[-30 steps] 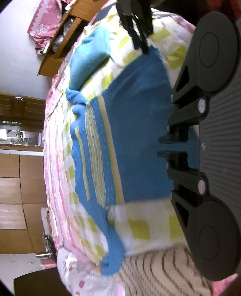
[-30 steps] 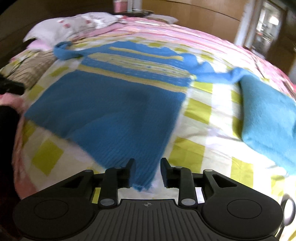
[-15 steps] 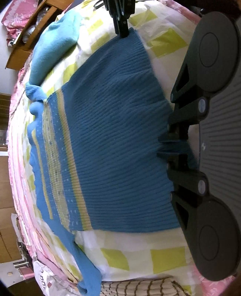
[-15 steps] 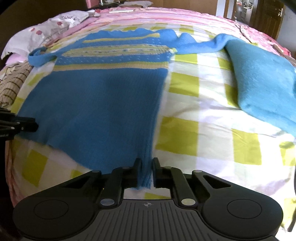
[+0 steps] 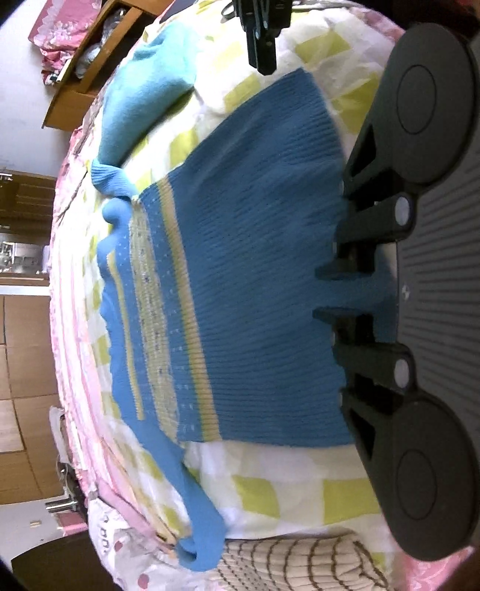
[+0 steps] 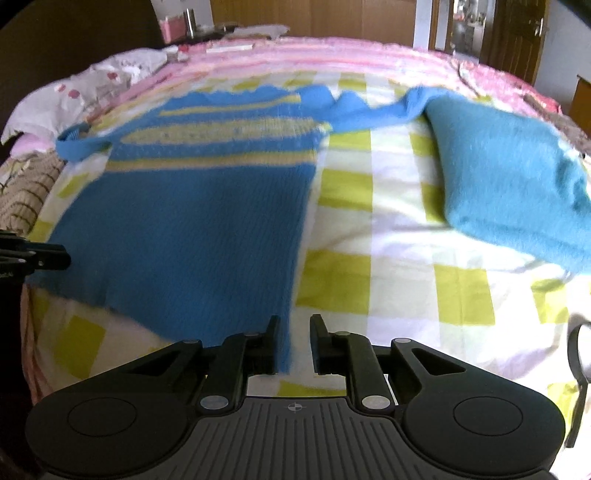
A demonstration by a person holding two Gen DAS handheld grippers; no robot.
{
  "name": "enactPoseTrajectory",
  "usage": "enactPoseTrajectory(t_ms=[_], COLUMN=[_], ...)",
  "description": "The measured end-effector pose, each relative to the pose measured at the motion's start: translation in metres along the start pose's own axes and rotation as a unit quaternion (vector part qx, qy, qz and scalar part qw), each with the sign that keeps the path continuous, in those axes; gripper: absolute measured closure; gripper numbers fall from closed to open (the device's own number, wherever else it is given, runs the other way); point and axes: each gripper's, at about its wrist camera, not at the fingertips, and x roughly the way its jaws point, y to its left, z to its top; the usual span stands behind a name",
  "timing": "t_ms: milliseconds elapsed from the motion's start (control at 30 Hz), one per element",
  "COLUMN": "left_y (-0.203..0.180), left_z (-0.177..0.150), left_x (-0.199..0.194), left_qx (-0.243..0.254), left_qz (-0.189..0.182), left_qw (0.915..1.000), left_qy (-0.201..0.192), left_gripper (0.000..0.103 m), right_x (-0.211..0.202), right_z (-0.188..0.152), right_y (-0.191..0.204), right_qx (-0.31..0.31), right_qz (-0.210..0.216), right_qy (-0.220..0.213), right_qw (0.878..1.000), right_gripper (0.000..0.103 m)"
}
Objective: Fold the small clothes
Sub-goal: 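Pull the hem with both grippers to straighten the sweater body flat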
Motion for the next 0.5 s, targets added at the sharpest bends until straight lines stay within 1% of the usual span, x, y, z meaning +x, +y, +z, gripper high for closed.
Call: enactPoseTrajectory(t_ms=[67,133,233,333,500], left_y=[-0.005,-0.01,-0.015,-0.017,-0.021], left_z=[0.002,0.003,0.001,-0.002,-0.001], left_x=[0.006,0.015,0.026,0.035,0.038], left_qx=[-0.004,-0.009,-0.015,-0.02,-0.019], left_qz=[0.002,0.007,0.014,0.022,0.032], left_qw=[1.0,0.9999,0.9994,0.9988,0.9984], left_qy=[0.0,0.01,0.027,0.04,0.043], left_gripper=[0.077,0.077,0.077,0.076,0.073], right_x=[0.002,0.009,0.02,0.029,0.033], right_z=[0.002,0.003,0.003,0.0,-0.006], right_y=[0.006,0.012,0.017,0.023,0.026], right_qx=[0.005,0.011,0.017,0.013,0.01], right_qz=[0.011,0.027,0.043,0.048,0.051], right_qy=[-0.011,-0.015,-0.006,0.001,0.005], right_qw=[1.0,0.999,0.999,0.999,0.999], right_gripper=[0.086,0.086,0.086,0.086,0.085])
